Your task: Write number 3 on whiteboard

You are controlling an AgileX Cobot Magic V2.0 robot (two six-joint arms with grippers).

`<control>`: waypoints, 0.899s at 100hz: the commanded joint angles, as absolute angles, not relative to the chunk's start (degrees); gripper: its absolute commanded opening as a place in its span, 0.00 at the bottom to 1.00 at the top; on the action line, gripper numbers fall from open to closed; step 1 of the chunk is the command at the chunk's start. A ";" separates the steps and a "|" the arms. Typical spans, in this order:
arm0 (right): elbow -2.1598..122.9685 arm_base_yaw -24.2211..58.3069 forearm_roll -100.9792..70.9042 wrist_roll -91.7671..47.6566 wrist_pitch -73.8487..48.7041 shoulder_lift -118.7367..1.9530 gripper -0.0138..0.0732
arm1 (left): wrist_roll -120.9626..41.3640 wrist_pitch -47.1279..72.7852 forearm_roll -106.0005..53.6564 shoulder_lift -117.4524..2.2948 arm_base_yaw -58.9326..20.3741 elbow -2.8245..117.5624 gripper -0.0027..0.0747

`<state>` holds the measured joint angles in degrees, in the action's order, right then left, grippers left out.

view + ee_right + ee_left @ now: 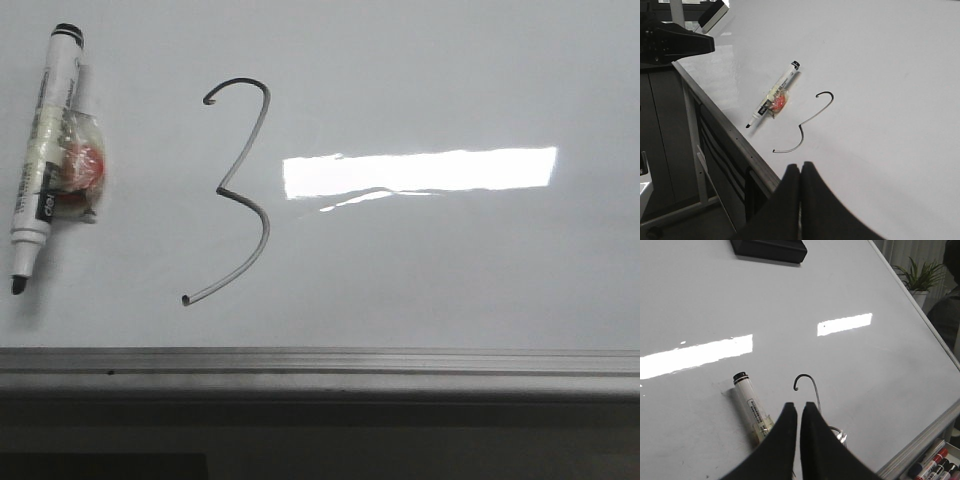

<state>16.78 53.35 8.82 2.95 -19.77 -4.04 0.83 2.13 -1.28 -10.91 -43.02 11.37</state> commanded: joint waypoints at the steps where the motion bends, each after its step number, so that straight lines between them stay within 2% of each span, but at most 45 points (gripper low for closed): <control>1: 18.21 53.08 9.70 3.04 -14.83 -4.50 0.10 | 0.76 -2.31 -1.23 -11.48 -42.82 12.01 0.01; 18: 18.21 53.08 9.70 3.04 -14.83 -4.50 0.10 | 0.76 1.00 -1.23 -11.48 -39.85 11.44 0.01; 37: 18.21 53.08 9.70 3.04 -14.83 -4.50 0.10 | 0.76 11.14 -1.34 -7.92 -24.77 11.02 0.01; 51: 18.21 53.08 9.70 3.04 -14.83 -4.50 0.10 | 0.68 12.57 -5.45 -1.87 -12.67 7.03 0.01; 63: 18.21 53.08 9.70 3.04 -14.83 -4.50 0.10 | -2.08 12.57 -6.20 0.66 -5.94 2.70 0.01; 75: 18.21 53.08 9.70 3.04 -14.83 -4.50 0.10 | -2.49 12.46 -5.35 1.75 -2.80 -1.80 0.01; 90: 18.21 53.08 9.70 3.04 -14.83 -4.50 0.10 | -4.30 16.35 -2.13 1.75 -2.51 -2.20 0.01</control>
